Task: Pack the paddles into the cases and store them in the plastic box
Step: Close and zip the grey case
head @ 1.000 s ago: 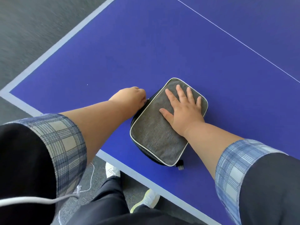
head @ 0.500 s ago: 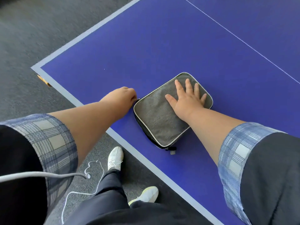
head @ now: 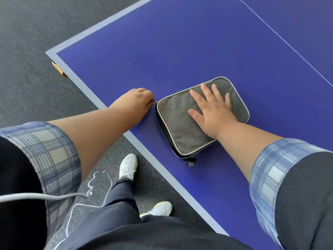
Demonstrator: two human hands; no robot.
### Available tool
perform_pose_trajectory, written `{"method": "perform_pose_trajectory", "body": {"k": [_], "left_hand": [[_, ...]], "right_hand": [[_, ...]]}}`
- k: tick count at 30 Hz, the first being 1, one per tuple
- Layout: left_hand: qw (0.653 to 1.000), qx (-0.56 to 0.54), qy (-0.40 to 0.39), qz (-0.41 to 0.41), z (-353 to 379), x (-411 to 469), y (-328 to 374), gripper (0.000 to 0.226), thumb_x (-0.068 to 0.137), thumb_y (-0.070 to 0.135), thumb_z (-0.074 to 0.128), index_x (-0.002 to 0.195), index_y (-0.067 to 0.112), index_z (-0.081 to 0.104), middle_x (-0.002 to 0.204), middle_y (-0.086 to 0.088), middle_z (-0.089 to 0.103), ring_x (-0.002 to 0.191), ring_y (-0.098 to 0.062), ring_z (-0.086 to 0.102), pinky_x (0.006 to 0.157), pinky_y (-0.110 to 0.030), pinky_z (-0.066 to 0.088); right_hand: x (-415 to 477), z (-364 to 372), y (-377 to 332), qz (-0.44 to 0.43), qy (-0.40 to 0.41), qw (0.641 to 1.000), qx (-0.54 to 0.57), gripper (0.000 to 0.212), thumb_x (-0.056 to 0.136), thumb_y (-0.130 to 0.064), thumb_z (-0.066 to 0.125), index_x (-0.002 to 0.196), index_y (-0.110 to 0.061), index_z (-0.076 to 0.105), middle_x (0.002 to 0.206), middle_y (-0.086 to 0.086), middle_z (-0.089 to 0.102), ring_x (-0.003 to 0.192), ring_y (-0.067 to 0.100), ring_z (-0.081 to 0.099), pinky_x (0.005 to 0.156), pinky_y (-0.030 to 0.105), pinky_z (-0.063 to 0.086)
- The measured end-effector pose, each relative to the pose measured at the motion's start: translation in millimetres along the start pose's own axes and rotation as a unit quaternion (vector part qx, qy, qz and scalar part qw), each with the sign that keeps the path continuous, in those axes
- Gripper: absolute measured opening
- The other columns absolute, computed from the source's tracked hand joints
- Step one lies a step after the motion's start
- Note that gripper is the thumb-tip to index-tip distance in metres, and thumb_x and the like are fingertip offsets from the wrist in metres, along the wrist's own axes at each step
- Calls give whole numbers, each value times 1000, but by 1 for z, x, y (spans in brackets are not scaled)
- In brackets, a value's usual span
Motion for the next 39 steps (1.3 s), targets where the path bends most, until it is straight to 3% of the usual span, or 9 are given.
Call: {"method": "perform_pose_trajectory", "body": {"k": [4, 9, 14, 21, 26, 30, 39], "left_hand": [[1000, -14, 10, -15, 0, -13, 2, 18, 101, 25, 48, 102, 14, 63, 106, -3, 59, 100, -24, 55, 70, -30, 36], [999, -35, -1, -37, 2, -37, 9, 19, 100, 28, 48, 97, 15, 61, 100, 0, 57, 99, -23, 53, 75, -41, 49], [995, -67, 50, -48, 7, -62, 23, 17, 97, 27, 52, 92, 14, 61, 93, 1, 59, 93, -21, 54, 76, -43, 50], [995, -50, 64, -48, 15, -82, 34, 17, 97, 27, 52, 86, 16, 58, 87, 3, 56, 87, -20, 51, 68, -40, 49], [1000, 11, 12, -6, 23, -94, 49, 21, 98, 26, 52, 79, 17, 54, 83, 0, 55, 85, -26, 53, 66, -36, 44], [999, 22, -27, 35, 35, -108, 66, 20, 98, 28, 53, 88, 15, 63, 89, -4, 63, 91, -28, 58, 76, -38, 48], [994, -46, -93, -34, 60, -118, 99, 19, 97, 33, 51, 100, 21, 66, 96, 0, 56, 91, -25, 59, 75, -32, 46]], "right_hand": [[2, -1, -1, 7, -4, 1000, 1, 75, 87, -78, 0, 155, -46, 3, 170, -3, -1, 155, 29, -6, 119, 66, 1], [4, 0, -2, 16, -6, 1000, 8, 76, 86, -79, 0, 155, -47, 1, 170, -4, -2, 155, 28, -7, 118, 67, 0], [3, -1, -3, 15, -2, 1000, 13, 78, 85, -80, -1, 155, -46, 2, 170, -4, -2, 155, 29, -7, 117, 70, 1], [-3, 0, -9, 44, -9, 999, 25, 80, 83, -81, -1, 155, -47, 2, 170, -5, -4, 155, 30, -10, 117, 70, -1], [-7, 4, -12, 69, -11, 997, 39, 80, 83, -81, 0, 155, -48, 3, 170, -5, -4, 155, 30, -10, 116, 71, -2], [-9, 5, -12, 86, -10, 995, 52, 83, 80, -83, -1, 155, -48, 3, 170, -5, -4, 155, 30, -10, 115, 71, -3], [-11, 5, -12, 95, -11, 994, 60, 84, 78, -83, -1, 155, -49, 3, 170, -6, -4, 155, 30, -11, 115, 72, -3]]}}
Point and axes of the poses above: each hand's wrist, its own x-axis towards the middle knuckle, its own z-axis out of the palm, y = z × x, the point moved 2 cm from there along x, towards the middle knuckle
